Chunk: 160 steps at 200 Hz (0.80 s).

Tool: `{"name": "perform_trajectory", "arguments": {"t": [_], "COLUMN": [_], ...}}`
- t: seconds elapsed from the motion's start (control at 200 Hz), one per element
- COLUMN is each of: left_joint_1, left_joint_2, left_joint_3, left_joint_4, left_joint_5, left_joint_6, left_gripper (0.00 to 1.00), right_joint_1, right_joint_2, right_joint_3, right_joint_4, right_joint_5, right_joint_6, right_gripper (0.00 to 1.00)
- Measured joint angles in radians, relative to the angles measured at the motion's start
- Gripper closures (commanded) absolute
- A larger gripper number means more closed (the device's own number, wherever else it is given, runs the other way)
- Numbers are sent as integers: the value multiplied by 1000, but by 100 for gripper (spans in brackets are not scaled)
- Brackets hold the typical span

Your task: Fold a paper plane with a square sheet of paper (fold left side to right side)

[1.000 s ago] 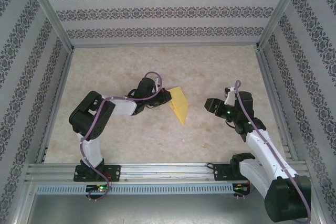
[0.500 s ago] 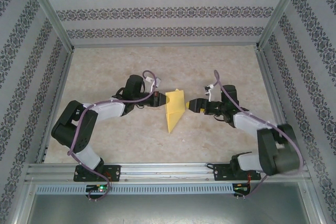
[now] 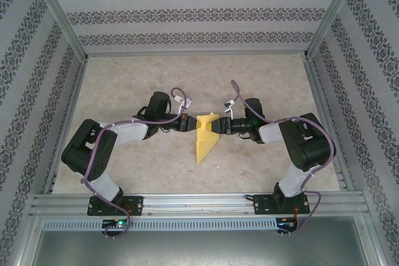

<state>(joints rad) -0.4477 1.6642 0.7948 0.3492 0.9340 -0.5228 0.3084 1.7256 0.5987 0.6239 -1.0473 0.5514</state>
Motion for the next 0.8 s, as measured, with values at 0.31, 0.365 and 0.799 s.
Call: {"name": "perform_trajectory", "arguments": {"t": [0.31, 0.365, 0.799], "left_joint_1": [35, 36, 39], "left_joint_2": [3, 7, -31], "left_joint_3": [-15, -15, -16], "left_joint_4": [0, -1, -139], "left_joint_5": [-22, -23, -140], "left_joint_6": [0, 0, 82], "left_gripper": [100, 100, 70], "right_joint_1": [-51, -51, -51], "right_joint_2": [-11, -12, -12], "right_joint_3": [1, 1, 43], "right_joint_4": [16, 15, -113], "right_joint_5": [-16, -16, 69], "right_joint_6": [26, 25, 29], "right_gripper": [64, 68, 100]}}
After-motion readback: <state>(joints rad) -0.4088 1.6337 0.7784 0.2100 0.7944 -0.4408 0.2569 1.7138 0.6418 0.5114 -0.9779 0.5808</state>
